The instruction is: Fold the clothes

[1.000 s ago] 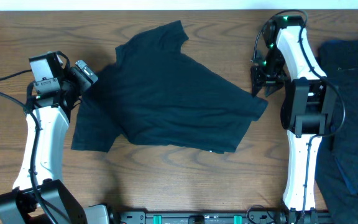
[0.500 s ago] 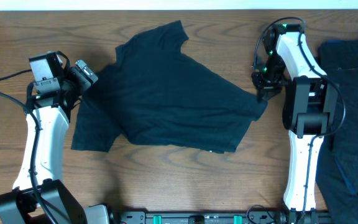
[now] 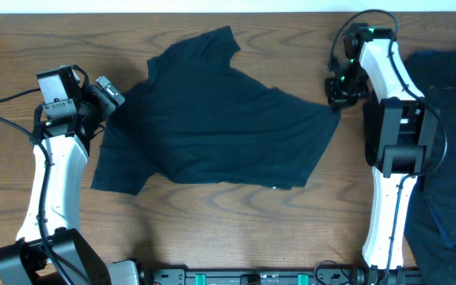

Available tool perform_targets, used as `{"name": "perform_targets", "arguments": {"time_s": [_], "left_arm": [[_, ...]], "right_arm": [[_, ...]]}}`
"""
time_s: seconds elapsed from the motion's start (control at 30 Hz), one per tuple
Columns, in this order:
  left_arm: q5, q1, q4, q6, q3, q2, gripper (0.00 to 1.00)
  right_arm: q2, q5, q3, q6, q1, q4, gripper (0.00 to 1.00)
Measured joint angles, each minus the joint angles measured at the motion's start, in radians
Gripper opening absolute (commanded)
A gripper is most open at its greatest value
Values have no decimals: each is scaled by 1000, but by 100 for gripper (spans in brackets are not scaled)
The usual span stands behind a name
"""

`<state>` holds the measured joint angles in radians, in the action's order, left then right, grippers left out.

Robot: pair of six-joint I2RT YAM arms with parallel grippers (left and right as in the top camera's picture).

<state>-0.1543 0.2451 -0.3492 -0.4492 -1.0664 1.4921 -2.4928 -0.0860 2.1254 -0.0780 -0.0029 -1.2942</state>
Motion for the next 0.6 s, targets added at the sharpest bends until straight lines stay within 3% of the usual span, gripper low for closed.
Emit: {"name": "perform_targets", "arguments": {"time_s": [0.6], "left_arm": [[0, 0, 0, 0, 0, 0, 98]], "right_arm": [[-19, 20, -14, 0, -53, 563, 1]]}}
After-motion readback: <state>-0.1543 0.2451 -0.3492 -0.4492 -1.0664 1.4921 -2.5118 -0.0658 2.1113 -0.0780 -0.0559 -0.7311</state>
